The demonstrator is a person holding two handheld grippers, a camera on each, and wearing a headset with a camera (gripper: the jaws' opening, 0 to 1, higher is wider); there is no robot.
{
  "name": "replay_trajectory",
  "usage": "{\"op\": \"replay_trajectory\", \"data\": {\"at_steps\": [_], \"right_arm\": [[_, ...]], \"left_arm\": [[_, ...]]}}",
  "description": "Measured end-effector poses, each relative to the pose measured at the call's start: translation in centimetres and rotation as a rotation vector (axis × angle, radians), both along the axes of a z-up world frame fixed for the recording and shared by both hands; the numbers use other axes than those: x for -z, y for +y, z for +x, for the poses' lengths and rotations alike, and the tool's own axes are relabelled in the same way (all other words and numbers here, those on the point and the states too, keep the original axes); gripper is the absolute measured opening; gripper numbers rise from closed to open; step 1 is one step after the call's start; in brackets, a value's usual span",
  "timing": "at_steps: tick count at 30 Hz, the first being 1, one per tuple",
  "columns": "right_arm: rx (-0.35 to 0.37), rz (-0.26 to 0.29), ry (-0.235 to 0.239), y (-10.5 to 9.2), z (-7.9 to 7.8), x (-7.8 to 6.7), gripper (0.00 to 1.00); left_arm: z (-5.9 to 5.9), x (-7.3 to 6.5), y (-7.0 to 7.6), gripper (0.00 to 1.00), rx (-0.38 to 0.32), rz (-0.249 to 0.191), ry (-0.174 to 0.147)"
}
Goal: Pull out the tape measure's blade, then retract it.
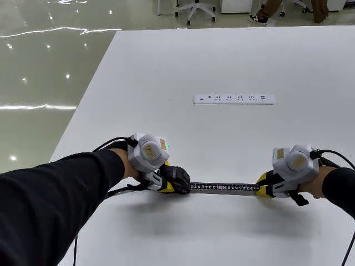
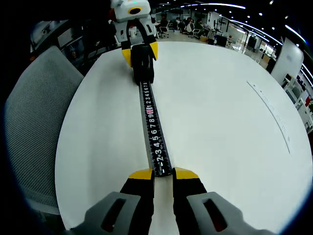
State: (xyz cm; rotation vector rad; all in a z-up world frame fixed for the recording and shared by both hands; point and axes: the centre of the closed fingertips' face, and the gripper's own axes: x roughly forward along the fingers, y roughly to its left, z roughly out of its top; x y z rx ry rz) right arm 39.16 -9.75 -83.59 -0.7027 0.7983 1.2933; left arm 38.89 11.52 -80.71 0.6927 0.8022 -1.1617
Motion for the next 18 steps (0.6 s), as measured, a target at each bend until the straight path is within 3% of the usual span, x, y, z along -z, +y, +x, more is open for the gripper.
{"op": "replay_trajectory", "data": {"at_steps": [18], "right_arm": [[0.014, -0.021, -0.001, -1.9, -0.2, -0.5, 0.08]], "left_arm": [[0.0, 0.0, 0.0, 0.31, -0.008, -0.008, 0.002]]}}
